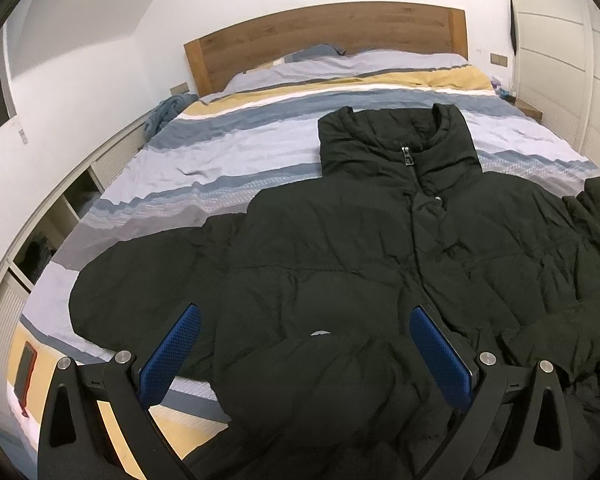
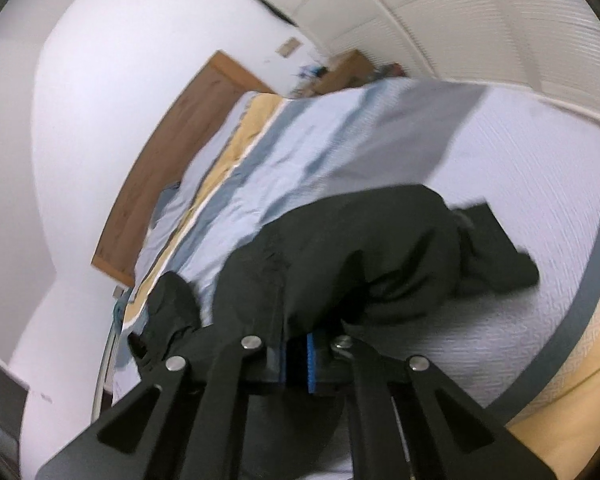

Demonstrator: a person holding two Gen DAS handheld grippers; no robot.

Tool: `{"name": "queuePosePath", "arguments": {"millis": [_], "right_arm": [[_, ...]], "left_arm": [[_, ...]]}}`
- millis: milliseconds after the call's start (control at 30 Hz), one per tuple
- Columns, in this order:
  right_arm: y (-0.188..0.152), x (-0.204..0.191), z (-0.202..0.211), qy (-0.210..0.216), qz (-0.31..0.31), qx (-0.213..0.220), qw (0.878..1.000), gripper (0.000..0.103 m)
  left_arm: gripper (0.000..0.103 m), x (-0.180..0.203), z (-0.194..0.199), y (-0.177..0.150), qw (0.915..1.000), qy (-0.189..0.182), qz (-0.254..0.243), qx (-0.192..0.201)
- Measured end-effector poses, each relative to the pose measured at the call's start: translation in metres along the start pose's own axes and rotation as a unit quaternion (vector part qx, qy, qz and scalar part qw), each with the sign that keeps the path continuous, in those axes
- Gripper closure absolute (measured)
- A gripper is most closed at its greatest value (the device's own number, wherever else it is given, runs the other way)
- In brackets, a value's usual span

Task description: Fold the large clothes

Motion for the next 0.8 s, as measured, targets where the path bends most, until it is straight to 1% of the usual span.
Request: {"name": "queuePosePath", "arguments": {"millis": [167, 200, 267, 300, 367, 500, 600, 700, 800], "right_arm": [[-0.004, -0.049, 0.018, 0.03, 0.064, -0.001, 0.998, 0.097], [-0.008, -0.067, 0.023, 0.04, 0.084, -0.003, 0.996, 0.097], [-0.015, -0.088, 0.028, 0.052, 0.111, -0.008, 0.992, 0.097], [-0.022, -0.106, 0.03, 0.058, 0.137, -0.013, 0.989, 0.097], [-0.032, -0.127, 0.032, 0.064, 0.166, -0.02, 0.984, 0.097], [-0.069, -0.167, 0.036, 0.086, 0.224, -0.044, 0.97, 0.097], [-0.101, -0.185, 0.041, 0.095, 0.255, -0.062, 0.96, 0.097], [-0.133, -0.196, 0.042, 0.096, 0.289, -0.08, 0.949, 0.097], [-0.166, -0.207, 0.039, 0.088, 0.332, -0.101, 0.934, 0.097]], "left_arm": [[0.001, -0.01, 0.016, 0.002, 0.9999, 0.004, 0.008, 0.008], [0.001, -0.011, 0.019, 0.002, 0.9999, 0.004, 0.011, 0.01], [0.001, -0.017, 0.026, 0.002, 0.9998, 0.003, 0.018, 0.012], [0.001, -0.018, 0.028, 0.002, 0.9997, 0.002, 0.02, 0.013], [0.001, -0.023, 0.035, 0.001, 0.9997, 0.001, 0.021, 0.015], [0.001, -0.029, 0.047, -0.003, 0.9996, 0.001, 0.021, 0.017], [0.001, -0.034, 0.057, -0.007, 0.9996, 0.002, 0.019, 0.019], [0.001, -0.04, 0.064, -0.011, 0.9996, 0.003, 0.022, 0.02], [0.001, -0.046, 0.07, -0.017, 0.9995, 0.003, 0.026, 0.018]]}}
Point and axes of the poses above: each gripper's, at about its wrist camera, not at the fingertips, and z roughly against the way its jaws point, x to its right, y to its top, the point moved 2 cm from there along -z, roughly the way its jaws point, and after that the axes turned 3 degrees about -y, right-handed, at the moved point
